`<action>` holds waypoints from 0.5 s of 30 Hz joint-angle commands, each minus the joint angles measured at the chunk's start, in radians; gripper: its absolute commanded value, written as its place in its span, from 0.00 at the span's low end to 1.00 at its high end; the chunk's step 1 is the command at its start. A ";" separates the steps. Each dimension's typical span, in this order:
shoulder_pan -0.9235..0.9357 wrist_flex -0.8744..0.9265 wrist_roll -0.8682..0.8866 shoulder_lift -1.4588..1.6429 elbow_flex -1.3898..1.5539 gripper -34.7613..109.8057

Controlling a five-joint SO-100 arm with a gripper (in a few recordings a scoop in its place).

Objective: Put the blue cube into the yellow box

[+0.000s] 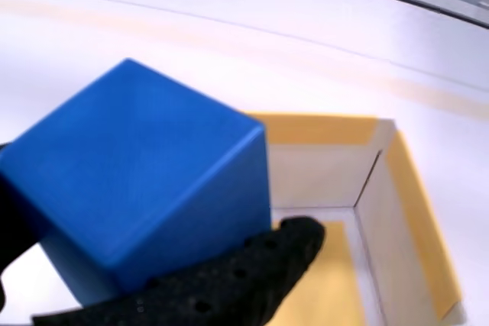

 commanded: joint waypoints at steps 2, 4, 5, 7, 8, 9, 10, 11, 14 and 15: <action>0.011 0.020 0.005 -0.005 -0.321 0.30; 0.011 0.043 0.011 -0.067 -0.423 0.30; 0.012 0.060 0.014 -0.100 -0.474 0.30; 0.017 0.086 0.002 -0.155 -0.548 0.30; 0.018 0.086 0.000 -0.178 -0.571 0.30; 0.020 0.087 -0.006 -0.196 -0.591 0.30; 0.021 0.092 -0.005 -0.219 -0.617 0.30; 0.021 0.094 0.002 -0.241 -0.644 0.30; 0.021 0.104 0.000 -0.298 -0.716 0.30; 0.021 0.104 0.002 -0.311 -0.736 0.30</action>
